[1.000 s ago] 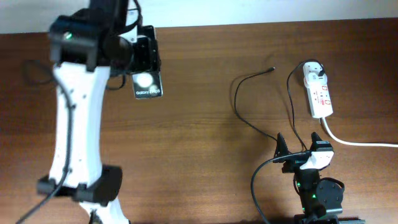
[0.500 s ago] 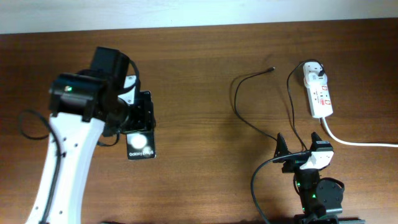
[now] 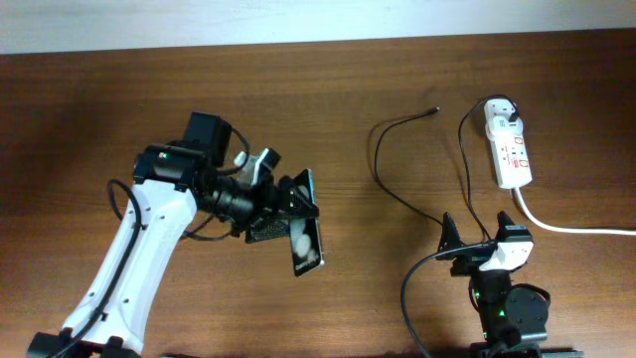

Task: Plug charger to phone and switch on socket
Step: 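Lift the phone with the left gripper and tilt it upright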

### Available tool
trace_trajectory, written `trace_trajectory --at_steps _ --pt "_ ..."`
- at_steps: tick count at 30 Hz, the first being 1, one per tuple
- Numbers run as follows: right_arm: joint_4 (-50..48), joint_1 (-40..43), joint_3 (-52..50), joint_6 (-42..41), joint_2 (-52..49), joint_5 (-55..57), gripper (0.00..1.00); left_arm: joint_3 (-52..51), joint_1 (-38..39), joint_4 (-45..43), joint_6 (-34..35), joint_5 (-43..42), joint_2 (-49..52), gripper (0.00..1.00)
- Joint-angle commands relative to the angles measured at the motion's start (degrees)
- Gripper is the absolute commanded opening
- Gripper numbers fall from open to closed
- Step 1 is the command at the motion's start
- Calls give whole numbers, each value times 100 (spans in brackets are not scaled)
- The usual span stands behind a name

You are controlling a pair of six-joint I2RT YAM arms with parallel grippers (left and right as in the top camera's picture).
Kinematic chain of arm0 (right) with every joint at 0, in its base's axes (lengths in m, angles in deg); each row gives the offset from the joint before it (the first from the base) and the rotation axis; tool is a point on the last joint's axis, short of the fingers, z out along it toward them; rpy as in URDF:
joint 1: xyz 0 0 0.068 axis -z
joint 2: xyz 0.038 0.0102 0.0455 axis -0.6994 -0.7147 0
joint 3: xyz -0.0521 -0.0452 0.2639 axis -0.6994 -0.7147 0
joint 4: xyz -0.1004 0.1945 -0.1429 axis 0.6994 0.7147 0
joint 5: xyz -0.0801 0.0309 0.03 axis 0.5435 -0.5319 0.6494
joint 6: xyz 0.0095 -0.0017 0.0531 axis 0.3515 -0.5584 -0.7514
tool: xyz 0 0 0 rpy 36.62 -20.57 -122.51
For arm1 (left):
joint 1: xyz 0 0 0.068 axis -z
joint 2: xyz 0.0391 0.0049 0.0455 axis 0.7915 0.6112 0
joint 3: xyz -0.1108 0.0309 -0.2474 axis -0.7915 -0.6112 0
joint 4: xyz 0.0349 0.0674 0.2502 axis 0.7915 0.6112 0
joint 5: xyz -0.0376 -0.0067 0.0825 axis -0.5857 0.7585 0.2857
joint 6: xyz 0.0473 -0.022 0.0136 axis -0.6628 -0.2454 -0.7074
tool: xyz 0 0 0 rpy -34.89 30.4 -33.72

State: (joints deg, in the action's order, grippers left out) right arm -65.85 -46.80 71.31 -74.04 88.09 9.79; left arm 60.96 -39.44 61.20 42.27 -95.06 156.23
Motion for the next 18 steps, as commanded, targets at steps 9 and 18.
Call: trace_trajectory --at_steps 9,18 --pt "11 -20 -52 -17 33 -15 99 7 -28 -44 2780 -1705 -92 69" --pt "11 -20 -52 -17 33 -15 99 7 -28 -44 2778 -1703 -92 65"
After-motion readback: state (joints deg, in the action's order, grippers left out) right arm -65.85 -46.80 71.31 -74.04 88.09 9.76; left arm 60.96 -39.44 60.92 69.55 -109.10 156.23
